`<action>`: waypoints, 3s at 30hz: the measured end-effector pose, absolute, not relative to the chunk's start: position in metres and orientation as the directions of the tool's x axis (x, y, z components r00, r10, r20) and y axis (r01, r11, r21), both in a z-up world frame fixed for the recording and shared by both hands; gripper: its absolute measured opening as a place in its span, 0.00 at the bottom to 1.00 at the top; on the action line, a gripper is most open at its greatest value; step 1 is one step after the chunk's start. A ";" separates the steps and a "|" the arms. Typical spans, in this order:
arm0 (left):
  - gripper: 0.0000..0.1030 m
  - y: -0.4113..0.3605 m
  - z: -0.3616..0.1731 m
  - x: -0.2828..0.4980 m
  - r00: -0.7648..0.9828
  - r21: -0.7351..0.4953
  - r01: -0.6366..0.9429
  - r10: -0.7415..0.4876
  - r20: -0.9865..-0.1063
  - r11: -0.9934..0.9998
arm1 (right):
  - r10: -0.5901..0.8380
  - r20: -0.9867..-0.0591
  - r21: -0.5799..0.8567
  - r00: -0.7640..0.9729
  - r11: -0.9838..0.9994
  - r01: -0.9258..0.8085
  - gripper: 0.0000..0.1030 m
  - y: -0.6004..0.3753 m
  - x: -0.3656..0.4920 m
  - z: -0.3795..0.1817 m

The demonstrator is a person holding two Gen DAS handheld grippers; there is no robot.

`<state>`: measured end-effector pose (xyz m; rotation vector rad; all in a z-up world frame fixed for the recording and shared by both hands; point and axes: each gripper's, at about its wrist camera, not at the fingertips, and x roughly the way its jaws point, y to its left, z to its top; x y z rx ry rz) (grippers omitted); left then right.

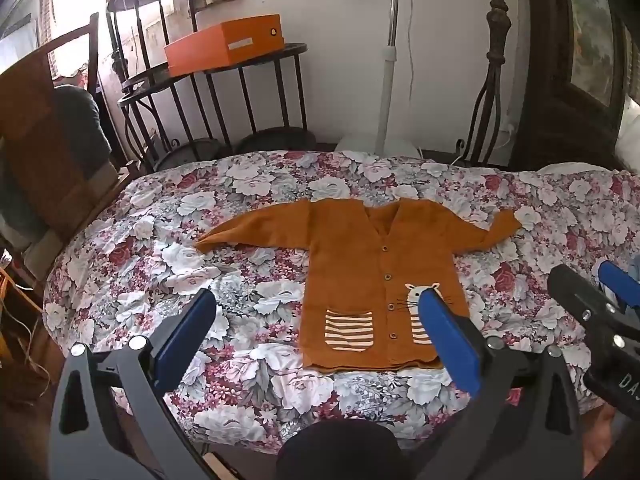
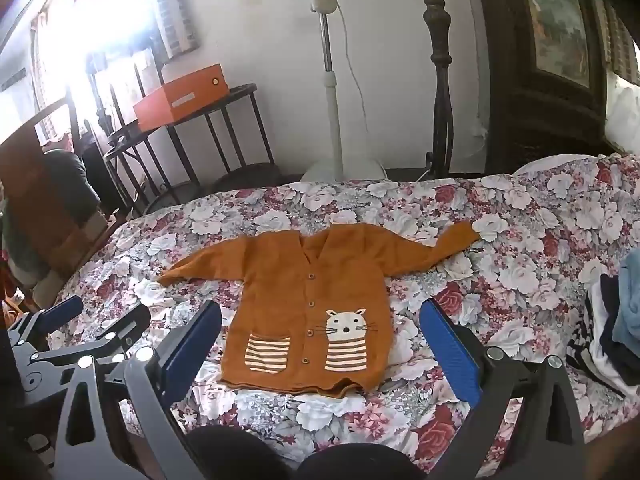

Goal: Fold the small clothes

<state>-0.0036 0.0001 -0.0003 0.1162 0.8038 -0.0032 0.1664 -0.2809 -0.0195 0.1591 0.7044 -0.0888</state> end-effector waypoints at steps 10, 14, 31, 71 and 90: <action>0.96 0.002 -0.004 -0.005 0.697 0.108 0.042 0.048 -0.716 0.993 | -0.026 -0.649 0.118 0.761 0.984 0.134 0.97 -0.280 0.164 -0.021; 0.96 0.003 -0.006 -0.006 0.696 0.106 0.041 0.047 -0.717 0.994 | -0.025 -0.648 0.119 0.761 0.984 0.133 0.97 -0.279 0.163 -0.021; 0.96 0.003 -0.009 -0.009 0.694 0.106 0.040 0.048 -0.718 0.994 | -0.023 -0.650 0.123 0.759 0.983 0.135 0.97 -0.281 0.164 -0.021; 0.96 0.008 -0.011 -0.007 0.673 0.111 0.022 0.067 -0.736 0.994 | -0.020 -0.648 0.130 0.761 0.982 0.137 0.97 -0.282 0.160 -0.023; 0.96 0.014 -0.010 -0.023 0.666 0.100 0.020 0.061 -0.744 0.995 | -0.018 -0.636 0.136 0.772 0.982 0.135 0.97 -0.281 0.148 -0.016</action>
